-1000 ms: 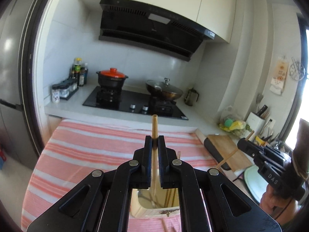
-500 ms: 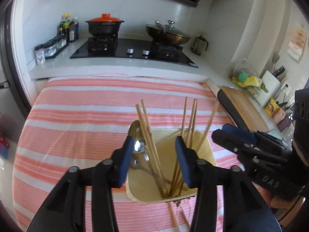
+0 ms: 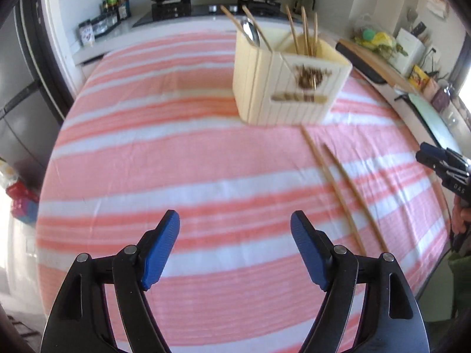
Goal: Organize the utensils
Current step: 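Withdraw both open grippers from the holder, then grasp a remaining chopstick with the left gripper while the right gripper grasps the other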
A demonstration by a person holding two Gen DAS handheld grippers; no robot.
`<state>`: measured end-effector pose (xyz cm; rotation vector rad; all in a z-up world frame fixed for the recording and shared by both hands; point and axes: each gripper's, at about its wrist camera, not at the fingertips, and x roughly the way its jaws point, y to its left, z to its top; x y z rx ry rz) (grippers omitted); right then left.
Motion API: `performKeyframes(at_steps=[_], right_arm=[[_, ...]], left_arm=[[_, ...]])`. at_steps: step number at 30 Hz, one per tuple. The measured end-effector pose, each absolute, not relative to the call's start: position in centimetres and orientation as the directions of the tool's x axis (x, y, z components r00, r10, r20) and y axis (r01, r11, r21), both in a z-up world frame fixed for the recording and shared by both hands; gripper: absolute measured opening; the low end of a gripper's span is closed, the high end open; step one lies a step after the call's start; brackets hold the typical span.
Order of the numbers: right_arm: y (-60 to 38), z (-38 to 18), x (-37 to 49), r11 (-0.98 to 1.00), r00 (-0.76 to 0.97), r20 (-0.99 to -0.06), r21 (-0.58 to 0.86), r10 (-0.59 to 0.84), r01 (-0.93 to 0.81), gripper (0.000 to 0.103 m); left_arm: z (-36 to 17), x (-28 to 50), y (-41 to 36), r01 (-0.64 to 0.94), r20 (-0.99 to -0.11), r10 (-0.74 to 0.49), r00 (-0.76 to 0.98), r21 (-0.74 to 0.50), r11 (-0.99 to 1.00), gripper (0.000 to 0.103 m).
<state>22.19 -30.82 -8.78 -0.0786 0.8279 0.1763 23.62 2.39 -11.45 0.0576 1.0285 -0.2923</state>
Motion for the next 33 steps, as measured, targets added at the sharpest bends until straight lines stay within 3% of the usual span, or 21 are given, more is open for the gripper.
performKeyframes(at_steps=[8,13,17,33], right_arm=[[-30.3,-13.8,13.9,0.982,0.637,-0.749,0.169,0.184,-0.084,0.048],[-29.5,-13.4,12.1,0.974,0.652,-0.727,0.203,0.216,-0.096,0.048],[-29.2,-13.2,10.2,0.981,0.666,-0.72,0.156,0.193,-0.116,0.048],[-30.8,-14.7,8.7,0.976,0.66,-0.725,0.212,0.198,-0.06,0.048]], left_arm=[[-12.8,20.6,-5.2,0.367,-0.811,-0.366,0.456,-0.203,0.908,0.079],[-13.5,22.4,-8.2,0.351,-0.812,-0.309,0.495,-0.138,0.926,0.079],[-14.6,23.0,-8.3,0.321,-0.826,-0.307,0.473,-0.163,0.933,0.079],[-16.1,24.6,-7.6,0.241,-0.842,-0.281,0.46,-0.186,0.952,0.079]])
